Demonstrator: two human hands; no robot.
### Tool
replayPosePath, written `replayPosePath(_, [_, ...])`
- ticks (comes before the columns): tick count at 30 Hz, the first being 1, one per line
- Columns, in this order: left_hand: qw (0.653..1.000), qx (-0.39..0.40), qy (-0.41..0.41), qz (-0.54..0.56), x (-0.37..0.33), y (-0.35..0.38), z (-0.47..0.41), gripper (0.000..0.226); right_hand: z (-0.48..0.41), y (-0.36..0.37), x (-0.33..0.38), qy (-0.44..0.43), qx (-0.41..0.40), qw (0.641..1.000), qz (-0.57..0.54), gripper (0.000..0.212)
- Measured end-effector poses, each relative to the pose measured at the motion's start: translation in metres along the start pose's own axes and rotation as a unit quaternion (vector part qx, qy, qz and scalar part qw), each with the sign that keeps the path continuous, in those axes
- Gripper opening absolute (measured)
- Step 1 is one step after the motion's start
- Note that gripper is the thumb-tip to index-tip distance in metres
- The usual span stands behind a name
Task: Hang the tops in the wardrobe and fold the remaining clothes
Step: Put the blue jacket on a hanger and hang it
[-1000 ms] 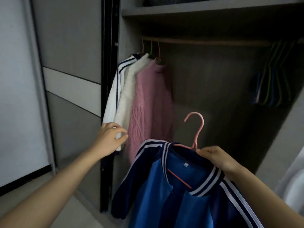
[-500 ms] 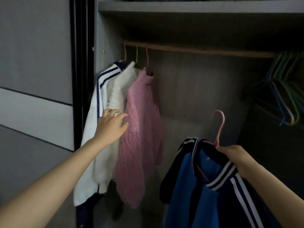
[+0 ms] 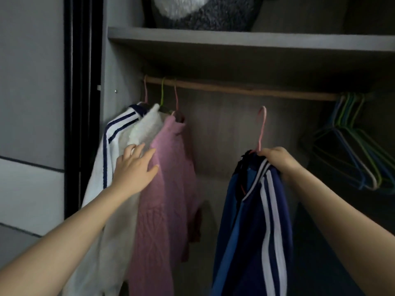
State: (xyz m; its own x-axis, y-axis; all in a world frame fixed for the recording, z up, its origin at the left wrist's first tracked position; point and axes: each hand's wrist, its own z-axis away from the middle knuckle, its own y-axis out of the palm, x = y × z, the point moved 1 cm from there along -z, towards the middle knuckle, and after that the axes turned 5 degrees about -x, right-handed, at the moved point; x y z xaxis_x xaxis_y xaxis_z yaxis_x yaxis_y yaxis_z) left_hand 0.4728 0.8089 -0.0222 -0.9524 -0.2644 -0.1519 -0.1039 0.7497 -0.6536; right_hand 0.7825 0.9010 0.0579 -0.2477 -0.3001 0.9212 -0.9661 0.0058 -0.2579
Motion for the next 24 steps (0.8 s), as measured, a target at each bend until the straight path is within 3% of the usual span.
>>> replayPosePath(11, [0.998,-0.026,-0.027,-0.049,-0.025,-0.008,-0.086,0.056,-0.081,0.023,0.070,-0.083,0.024,0.993,-0.083,0.007])
replayPosePath(14, [0.997,0.000,-0.042,-0.061,-0.025,-0.001,-0.098,0.057,-0.102,0.036,0.073,-0.088,0.030,0.991,-0.098,0.004])
replayPosePath(19, [0.993,0.044,-0.055,-0.092,-0.010,0.019,-0.103,0.053,-0.141,0.063,0.072,-0.089,0.040,0.991,-0.090,0.007])
replayPosePath(22, [0.993,0.050,-0.062,-0.088,0.002,0.026,-0.107,0.044,-0.161,0.083,0.077,-0.102,0.059,0.989,-0.086,0.024])
replayPosePath(24, [0.993,0.063,-0.057,-0.085,0.006,0.028,-0.109,0.043,-0.170,0.094,0.081,-0.107,0.065,0.989,-0.084,0.023])
